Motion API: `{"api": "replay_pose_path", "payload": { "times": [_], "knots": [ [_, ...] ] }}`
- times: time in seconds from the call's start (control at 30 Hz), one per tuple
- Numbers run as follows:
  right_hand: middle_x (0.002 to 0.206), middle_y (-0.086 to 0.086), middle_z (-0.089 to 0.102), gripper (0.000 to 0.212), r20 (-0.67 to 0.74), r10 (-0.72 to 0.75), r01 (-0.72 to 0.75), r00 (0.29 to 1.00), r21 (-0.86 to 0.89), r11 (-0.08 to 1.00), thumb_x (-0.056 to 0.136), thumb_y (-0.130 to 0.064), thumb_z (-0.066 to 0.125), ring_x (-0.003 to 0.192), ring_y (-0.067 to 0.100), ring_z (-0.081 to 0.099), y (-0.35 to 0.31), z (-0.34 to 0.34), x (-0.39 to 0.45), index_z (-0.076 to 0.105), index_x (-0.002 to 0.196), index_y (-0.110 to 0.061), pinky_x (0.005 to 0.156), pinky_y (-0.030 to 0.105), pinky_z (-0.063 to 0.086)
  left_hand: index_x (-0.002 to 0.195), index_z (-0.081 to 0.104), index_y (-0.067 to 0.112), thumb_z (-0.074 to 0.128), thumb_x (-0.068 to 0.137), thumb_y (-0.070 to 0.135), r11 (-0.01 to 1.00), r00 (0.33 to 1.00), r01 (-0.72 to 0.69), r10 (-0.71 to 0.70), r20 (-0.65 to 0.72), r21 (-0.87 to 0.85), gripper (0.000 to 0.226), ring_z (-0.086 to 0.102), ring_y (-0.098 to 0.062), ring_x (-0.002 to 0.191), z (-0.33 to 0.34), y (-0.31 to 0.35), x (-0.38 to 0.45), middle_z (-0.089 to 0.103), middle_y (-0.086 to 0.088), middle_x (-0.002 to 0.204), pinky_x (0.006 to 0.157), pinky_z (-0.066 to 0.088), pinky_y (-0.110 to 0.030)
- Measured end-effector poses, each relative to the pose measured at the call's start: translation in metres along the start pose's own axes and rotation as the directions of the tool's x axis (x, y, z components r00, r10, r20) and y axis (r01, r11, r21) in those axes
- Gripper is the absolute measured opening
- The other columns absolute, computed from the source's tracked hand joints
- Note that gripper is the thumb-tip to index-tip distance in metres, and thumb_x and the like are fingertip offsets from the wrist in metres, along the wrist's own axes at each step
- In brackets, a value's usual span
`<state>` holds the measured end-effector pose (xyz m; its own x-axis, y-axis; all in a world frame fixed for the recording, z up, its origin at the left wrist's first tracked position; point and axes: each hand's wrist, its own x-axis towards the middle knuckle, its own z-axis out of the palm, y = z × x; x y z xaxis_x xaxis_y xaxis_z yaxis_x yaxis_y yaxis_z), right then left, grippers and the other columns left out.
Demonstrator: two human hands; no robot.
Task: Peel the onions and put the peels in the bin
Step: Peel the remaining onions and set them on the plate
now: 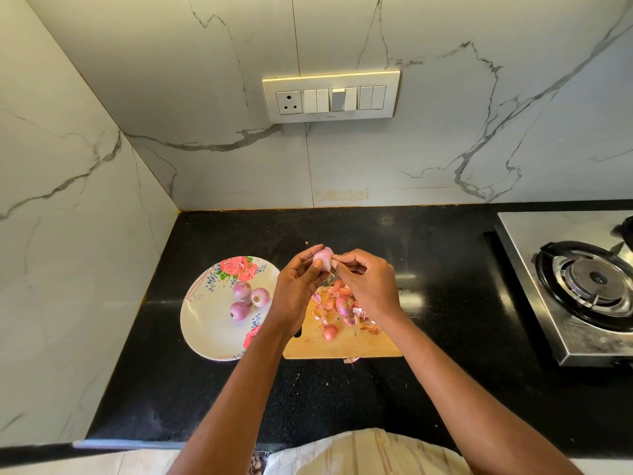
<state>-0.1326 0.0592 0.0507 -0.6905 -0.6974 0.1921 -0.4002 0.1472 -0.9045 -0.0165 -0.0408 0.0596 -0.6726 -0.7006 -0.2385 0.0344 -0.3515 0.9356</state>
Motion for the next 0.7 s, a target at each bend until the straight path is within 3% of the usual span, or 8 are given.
{"api": "replay_pose_path", "payload": {
  "times": [0.17,0.33,0.47,0.7],
  "knots": [
    [0.086,-0.014,0.072,0.010,-0.054,0.045,-0.044,0.998,0.009,0.999,0.090,-0.019,0.077,0.083,-0.002,0.069,0.001,0.002,-0.001,0.076,0.099,-0.015,0.071,0.011,0.054,0.126,0.063,0.021,0.060,0.099,0.013,1.000,1.000,0.008,-0.009,0.011,0.015,0.028,0.068,-0.019,0.117,0.001,0.000,-0.002,0.069,-0.004,0.126,0.094,0.057,-0.029],
    [0.103,-0.008,0.073,0.019,0.014,0.103,-0.104,0.995,0.142,0.984,0.094,-0.019,0.072,0.097,0.005,0.071,-0.003,0.000,0.002,0.071,0.112,-0.016,0.085,0.026,0.061,0.127,0.063,0.020,0.061,0.099,0.014,1.000,1.000,-0.010,0.010,-0.028,0.010,0.029,0.068,-0.020,0.117,-0.003,0.000,-0.001,0.069,-0.004,0.126,0.094,0.057,-0.030],
    [0.103,-0.012,0.072,0.029,0.011,0.075,-0.076,0.997,0.134,0.988,0.087,-0.022,0.080,0.096,-0.005,0.068,-0.008,0.001,0.000,0.068,0.113,-0.019,0.081,0.013,0.055,0.125,0.063,0.022,0.060,0.099,0.015,0.999,1.000,-0.021,0.022,-0.020,0.040,0.028,0.068,-0.020,0.117,0.000,0.001,-0.001,0.069,-0.003,0.126,0.100,0.056,-0.033],
    [0.099,-0.010,0.072,0.026,-0.006,0.045,-0.044,0.999,0.128,0.991,0.087,-0.021,0.080,0.092,-0.001,0.069,-0.010,0.000,0.001,0.067,0.110,-0.016,0.078,0.015,0.057,0.124,0.063,0.025,0.071,0.082,0.032,0.991,0.999,-0.043,0.044,0.000,0.123,0.042,0.067,-0.020,0.117,-0.003,0.005,-0.002,0.069,-0.002,0.126,0.104,0.053,-0.041]
  ]
}}
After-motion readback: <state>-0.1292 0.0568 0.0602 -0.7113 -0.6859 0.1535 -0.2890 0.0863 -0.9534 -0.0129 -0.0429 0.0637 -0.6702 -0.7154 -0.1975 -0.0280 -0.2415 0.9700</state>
